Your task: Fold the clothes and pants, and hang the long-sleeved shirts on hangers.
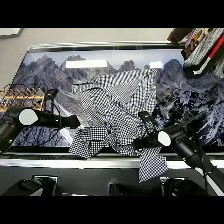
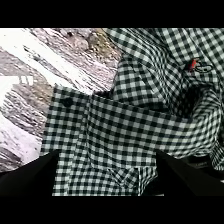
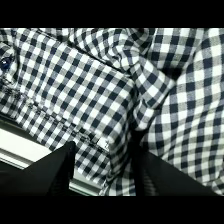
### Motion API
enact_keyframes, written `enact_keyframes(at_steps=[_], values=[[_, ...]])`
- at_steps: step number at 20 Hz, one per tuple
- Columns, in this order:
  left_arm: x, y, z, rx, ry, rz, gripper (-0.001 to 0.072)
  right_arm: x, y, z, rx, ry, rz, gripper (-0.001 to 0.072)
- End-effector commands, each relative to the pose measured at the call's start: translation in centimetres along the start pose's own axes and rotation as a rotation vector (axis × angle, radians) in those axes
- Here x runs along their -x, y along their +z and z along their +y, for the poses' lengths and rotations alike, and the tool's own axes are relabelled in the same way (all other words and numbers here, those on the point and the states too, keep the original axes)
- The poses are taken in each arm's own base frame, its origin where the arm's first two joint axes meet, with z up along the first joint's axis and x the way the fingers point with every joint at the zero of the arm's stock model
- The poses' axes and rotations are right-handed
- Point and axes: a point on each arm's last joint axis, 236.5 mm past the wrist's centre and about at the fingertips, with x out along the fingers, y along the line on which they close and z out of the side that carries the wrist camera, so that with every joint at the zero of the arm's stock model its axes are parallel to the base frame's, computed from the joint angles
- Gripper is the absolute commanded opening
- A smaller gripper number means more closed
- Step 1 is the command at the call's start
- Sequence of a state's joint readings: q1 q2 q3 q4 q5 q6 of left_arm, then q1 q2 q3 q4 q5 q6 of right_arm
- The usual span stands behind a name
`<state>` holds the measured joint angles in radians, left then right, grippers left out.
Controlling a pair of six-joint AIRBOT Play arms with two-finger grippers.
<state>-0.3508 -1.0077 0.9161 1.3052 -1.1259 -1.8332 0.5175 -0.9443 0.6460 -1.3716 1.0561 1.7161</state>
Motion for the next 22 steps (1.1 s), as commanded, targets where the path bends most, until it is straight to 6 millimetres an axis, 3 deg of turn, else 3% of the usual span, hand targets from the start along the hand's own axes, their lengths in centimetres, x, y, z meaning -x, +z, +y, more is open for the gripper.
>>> enact_keyframes(at_steps=[1, 2, 3, 5, 6, 10, 13, 17, 22], values=[[-0.2, -0.8, -0.9, -0.033, -0.009, 0.013, 0.0711, -1.6, 0.6, -1.0, 0.02, -0.049, -0.021, 0.0425], [-0.3, -1.0, -1.3, -0.043, -0.012, 0.018, 0.0711, -1.9, 1.2, -1.1, 0.021, -0.05, -0.04, 0.0423], [-0.4, -1.3, -1.7, -0.06, -0.016, 0.023, 0.0711, -2.1, 1.9, -1.0, 0.017, -0.046, -0.064, 0.037], [-0.6, -2.3, -3.0, -0.102, -0.03, 0.041, 0.0711, -2.2, 2.5, -0.9, -0.001, -0.043, -0.087, 0.0115], [-0.8, -2.9, -3.8, -0.127, -0.037, 0.052, 0.0711, -2.1, 2.4, -0.9, -0.016, -0.044, -0.083, 0.0047], [-2.7, -5.3, -8.6, -0.254, -0.105, 0.075, 0.0711, -0.8, 0.7, -1.3, -0.118, -0.078, 0.016, 0.0035], [-5.5, -7.5, -12.3, -0.248, -0.146, 0.101, 0.071, 0.3, 0.7, -1.9, -0.238, -0.124, 0.03, 0.0035], [-9.0, -9.5, -14.3, -0.238, -0.147, 0.13, 0.071, 1.9, 1.9, -2.5, -0.388, -0.163, -0.006, 0.0035], [-11.1, -8.2, -15.4, -0.12, -0.178, 0.085, 0.0707, 2.2, 1.6, -2.4, -0.399, -0.167, 0.006, 0.0035]])
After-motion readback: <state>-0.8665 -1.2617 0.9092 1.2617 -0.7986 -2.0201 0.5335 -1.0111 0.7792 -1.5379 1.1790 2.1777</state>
